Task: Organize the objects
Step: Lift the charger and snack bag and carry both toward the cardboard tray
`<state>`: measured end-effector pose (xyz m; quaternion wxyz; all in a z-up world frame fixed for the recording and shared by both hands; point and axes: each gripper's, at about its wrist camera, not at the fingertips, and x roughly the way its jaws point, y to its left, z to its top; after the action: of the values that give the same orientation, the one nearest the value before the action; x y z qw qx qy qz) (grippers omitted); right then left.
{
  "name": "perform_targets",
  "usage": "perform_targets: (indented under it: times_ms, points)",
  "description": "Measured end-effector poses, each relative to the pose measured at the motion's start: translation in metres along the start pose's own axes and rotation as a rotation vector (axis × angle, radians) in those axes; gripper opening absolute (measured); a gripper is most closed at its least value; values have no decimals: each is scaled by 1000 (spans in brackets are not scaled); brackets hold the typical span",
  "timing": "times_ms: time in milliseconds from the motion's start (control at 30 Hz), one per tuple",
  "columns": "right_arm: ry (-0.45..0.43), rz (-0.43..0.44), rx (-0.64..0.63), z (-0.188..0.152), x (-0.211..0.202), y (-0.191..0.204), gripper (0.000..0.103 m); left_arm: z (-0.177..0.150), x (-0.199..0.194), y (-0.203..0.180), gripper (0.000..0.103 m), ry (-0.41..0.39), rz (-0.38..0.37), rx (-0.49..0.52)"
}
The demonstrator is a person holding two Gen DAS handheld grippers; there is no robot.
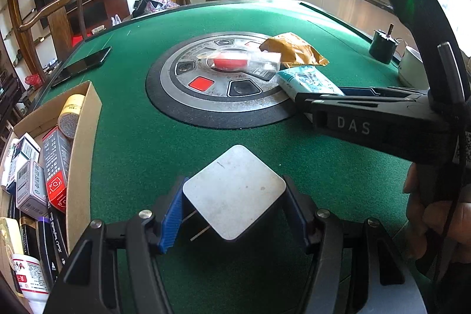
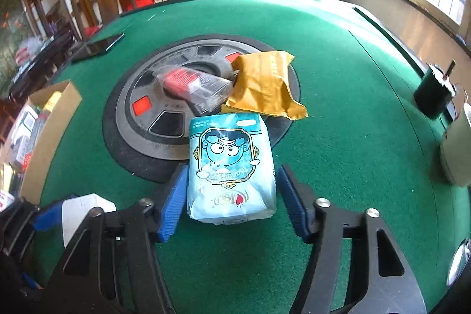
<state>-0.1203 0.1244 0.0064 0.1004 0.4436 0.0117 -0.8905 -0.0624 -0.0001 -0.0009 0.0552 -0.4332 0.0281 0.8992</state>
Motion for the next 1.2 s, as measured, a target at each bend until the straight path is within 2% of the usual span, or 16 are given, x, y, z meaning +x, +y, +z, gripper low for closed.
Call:
perform_targets:
  times_ms: [400,867,1200]
  points:
    - [-14,22,62,0,-5,-4,48,0,-1,2,62,-8,18,-3]
    - [-63,61,56,-1,-22,6,49,-1,-9,-1,62,-45,38,13]
    - [-75,73,70,-1,-24,3,49,1,-19,1,62,-70,24,3]
